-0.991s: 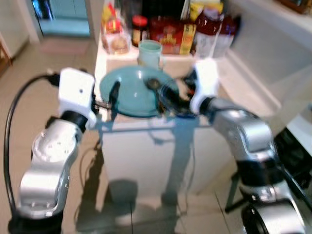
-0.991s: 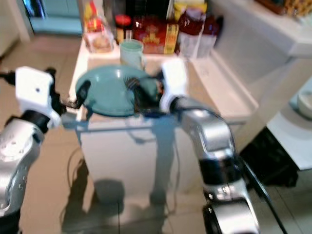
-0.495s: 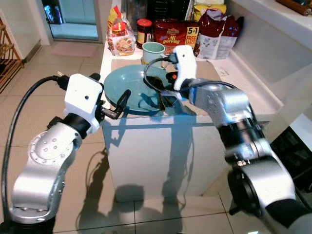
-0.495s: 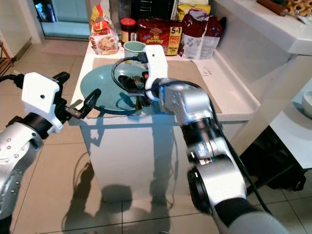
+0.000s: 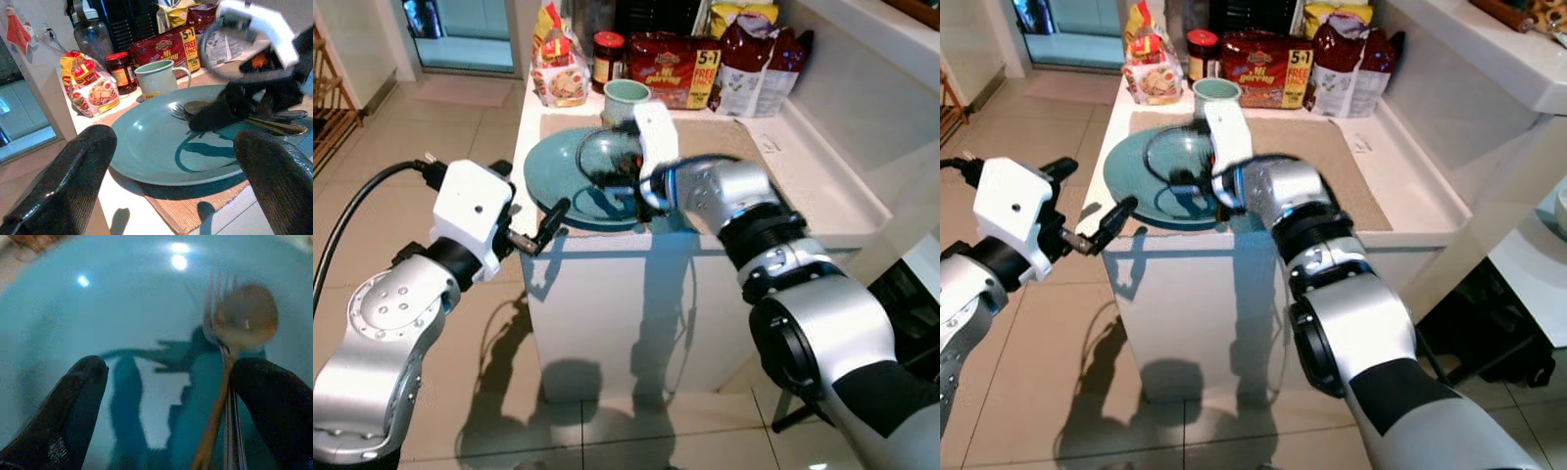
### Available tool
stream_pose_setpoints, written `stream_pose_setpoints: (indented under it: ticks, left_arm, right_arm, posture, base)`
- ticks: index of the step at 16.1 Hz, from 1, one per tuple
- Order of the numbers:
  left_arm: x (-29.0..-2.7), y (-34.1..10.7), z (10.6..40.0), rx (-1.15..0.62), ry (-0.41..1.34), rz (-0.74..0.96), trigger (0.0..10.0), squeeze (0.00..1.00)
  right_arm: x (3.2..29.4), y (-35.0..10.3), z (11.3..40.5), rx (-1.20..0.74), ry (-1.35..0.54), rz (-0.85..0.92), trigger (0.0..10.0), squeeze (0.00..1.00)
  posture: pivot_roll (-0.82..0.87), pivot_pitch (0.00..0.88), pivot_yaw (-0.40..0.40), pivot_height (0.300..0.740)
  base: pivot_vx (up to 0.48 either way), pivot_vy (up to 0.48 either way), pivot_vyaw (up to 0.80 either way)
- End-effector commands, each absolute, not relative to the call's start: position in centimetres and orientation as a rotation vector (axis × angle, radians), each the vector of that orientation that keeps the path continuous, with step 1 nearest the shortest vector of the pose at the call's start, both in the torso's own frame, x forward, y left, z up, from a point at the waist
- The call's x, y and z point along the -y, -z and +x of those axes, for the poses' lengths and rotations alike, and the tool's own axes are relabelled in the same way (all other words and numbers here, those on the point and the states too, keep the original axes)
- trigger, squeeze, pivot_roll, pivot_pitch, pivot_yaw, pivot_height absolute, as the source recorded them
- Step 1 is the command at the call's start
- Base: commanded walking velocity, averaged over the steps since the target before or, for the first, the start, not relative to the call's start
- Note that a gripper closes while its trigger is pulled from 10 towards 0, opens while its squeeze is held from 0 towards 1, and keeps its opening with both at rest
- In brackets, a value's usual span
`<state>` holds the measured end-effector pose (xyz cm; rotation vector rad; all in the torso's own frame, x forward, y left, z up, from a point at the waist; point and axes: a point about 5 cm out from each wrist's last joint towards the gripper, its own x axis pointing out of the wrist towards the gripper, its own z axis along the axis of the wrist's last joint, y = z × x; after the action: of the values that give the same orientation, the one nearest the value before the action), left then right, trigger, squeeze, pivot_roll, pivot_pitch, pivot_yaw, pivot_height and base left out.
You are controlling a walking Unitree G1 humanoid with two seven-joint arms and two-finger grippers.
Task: Setting the table
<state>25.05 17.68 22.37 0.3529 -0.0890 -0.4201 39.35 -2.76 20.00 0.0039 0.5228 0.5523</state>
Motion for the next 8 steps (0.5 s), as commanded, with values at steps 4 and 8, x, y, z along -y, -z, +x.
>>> stream_pose_setpoints:
  ticks: [4,8]
  left_arm:
    - [-16.6,-22.2,24.3,0.071,0.524,0.34,10.0,0.0]
    - [-16.4,-22.0,24.1,0.055,0.553,0.332,10.0,0.0]
  right_arm:
    - [2.8,-19.9,39.7,-0.521,-0.495,0.003,10.0,0.0]
    - [2.9,-18.7,39.5,-0.556,-0.479,0.014,10.0,0.0]
  posture:
    - [0.11,0.0,-0.125,0.74]
    - [0.11,0.0,-0.121,0.74]
  base:
    - [0.0,0.0,0.0]
    - [0.0,0.0,0.0]
